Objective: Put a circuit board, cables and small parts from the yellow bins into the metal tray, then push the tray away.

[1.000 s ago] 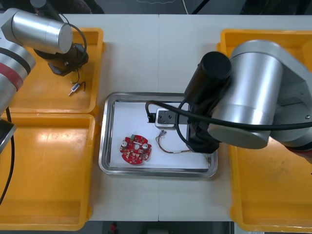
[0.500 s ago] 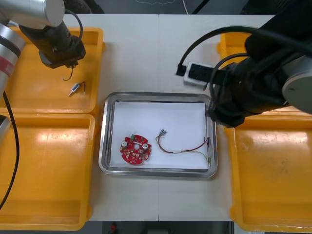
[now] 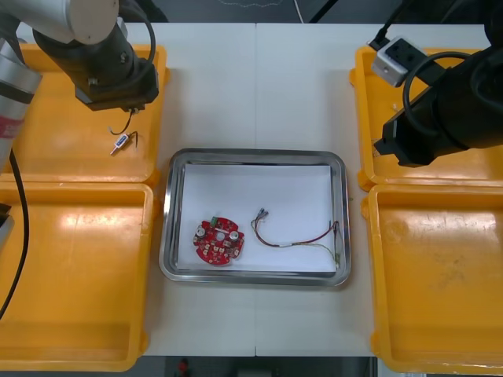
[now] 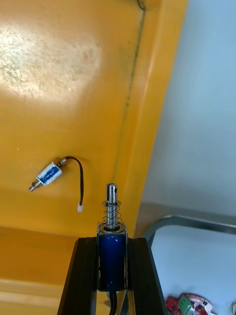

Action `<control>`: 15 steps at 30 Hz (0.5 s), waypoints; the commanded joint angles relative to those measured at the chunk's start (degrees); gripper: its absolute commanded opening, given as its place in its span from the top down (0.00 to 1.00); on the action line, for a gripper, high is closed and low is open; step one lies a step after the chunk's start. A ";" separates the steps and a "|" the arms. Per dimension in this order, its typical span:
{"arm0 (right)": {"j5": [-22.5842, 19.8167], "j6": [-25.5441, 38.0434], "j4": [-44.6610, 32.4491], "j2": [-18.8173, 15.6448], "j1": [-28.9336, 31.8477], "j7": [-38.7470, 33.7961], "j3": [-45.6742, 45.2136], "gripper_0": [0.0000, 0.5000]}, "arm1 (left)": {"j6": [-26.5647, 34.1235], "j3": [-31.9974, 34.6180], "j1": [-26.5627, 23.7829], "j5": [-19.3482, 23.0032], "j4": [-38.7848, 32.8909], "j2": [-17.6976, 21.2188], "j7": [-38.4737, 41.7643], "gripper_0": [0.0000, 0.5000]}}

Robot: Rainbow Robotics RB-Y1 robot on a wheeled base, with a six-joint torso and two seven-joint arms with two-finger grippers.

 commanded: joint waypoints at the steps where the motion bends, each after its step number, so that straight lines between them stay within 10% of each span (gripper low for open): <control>1: 1.24 0.14 1.71 -1.67 0.77 -6.97 -3.67 0.00 | 2.19 -3.11 2.30 0.35 -7.44 -0.19 4.35 1.00; 15: 6.43 0.14 13.48 -1.67 -0.37 -25.17 -4.90 0.00 | -0.53 -15.42 5.64 -2.02 -12.19 -4.50 10.77 1.00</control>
